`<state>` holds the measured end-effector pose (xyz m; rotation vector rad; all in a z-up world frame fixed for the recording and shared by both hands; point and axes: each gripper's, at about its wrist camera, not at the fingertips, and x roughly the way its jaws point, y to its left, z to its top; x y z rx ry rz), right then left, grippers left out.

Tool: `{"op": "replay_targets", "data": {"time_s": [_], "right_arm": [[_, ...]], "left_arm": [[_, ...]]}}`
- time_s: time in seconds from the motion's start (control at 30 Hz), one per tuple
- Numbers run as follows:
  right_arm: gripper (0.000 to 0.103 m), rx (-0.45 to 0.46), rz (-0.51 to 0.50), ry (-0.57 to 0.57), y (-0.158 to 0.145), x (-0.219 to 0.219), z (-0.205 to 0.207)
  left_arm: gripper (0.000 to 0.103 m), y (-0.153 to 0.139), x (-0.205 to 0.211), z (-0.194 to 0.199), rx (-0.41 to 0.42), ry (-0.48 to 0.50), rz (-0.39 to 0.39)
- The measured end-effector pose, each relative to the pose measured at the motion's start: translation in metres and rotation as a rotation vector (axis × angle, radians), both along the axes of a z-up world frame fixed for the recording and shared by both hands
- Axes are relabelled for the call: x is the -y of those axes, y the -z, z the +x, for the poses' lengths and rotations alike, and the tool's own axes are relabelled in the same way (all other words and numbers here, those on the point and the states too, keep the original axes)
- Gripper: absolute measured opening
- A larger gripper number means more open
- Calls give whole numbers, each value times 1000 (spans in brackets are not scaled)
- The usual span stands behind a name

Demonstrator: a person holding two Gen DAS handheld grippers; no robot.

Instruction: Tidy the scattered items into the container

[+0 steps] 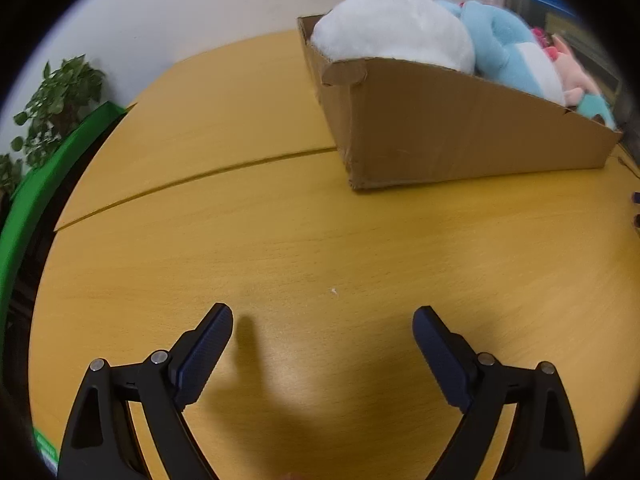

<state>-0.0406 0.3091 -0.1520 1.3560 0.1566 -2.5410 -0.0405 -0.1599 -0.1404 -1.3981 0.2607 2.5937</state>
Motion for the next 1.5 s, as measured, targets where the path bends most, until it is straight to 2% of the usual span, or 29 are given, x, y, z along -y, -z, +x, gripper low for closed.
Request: {"op": "replay_targets", "data": {"time_s": [0.07, 0.1, 0.13, 0.27, 0.53, 0.7, 0.97, 1.17, 1.5], "right_arm": [[103, -14, 31, -38, 5, -1, 2], [103, -19, 34, -55, 6, 0, 2], [103, -20, 33, -70, 6, -1, 2], [103, -52, 24, -132, 9, -7, 3], [103, -49, 24, -232, 4, -22, 1], [103, -48, 23, -279, 3, -32, 1], [103, -51, 23, -324, 3, -27, 4], [103, -51, 20, -325, 4, -24, 0], [103, -53, 22, -331, 5, -24, -10]], "left_arm": [[93, 4, 7, -1, 12, 34, 33], [102, 6, 10, -3, 17, 51, 48], [103, 9, 13, -5, 16, 61, 51], [103, 15, 22, -8, -33, 101, 81], [103, 23, 34, -25, -23, 204, 80], [103, 28, 45, -38, -19, 234, 79], [103, 31, 28, -49, -18, 212, 75], [103, 35, 35, -34, -23, 213, 77], [103, 38, 34, -29, -25, 213, 77]]}}
